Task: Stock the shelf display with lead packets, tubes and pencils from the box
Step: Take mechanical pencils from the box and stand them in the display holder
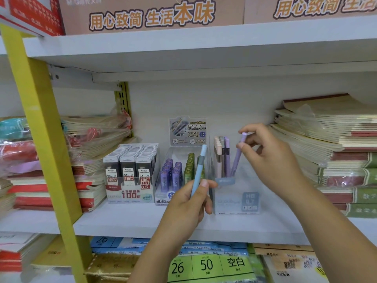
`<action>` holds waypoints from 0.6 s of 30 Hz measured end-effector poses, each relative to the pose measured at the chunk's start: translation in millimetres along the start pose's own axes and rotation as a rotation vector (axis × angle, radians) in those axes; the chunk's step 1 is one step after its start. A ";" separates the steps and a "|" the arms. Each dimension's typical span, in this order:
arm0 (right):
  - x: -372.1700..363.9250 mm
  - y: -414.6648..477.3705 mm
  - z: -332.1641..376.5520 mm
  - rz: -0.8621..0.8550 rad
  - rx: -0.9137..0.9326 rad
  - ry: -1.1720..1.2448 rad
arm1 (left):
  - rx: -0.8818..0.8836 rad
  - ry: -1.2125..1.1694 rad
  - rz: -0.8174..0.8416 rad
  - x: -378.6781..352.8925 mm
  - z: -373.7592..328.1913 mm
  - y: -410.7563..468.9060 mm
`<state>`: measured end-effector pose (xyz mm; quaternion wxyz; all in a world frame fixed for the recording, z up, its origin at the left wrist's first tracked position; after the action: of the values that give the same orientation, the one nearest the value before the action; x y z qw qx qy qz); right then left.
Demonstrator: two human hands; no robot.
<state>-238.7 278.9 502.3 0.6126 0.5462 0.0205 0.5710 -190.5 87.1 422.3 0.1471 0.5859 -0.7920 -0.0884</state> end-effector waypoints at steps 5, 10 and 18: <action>-5.7 -1.3 -1.6 0.052 0.008 -0.047 | 0.009 0.001 0.001 -0.1 -0.2 -1.3; -9.1 -0.2 -4.9 0.042 0.005 -0.065 | 0.007 0.000 -0.002 -0.4 -0.7 -1.3; -13.6 3.2 -12.3 -0.057 -0.014 -0.062 | 0.004 0.001 0.003 -0.3 0.2 -1.2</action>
<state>-253.5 276.2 491.5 0.6327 0.5585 0.0129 0.5362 -189.4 87.0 421.7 0.1467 0.5852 -0.7928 -0.0864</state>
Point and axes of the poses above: each hand's wrist, its own y-axis towards the middle knuckle, its own x-axis out of the back of the hand, z = x × y, the point moved 1 cm from there along y, towards the middle knuckle, and after that the axes turned 12 degrees about z, right-handed, at the moved point
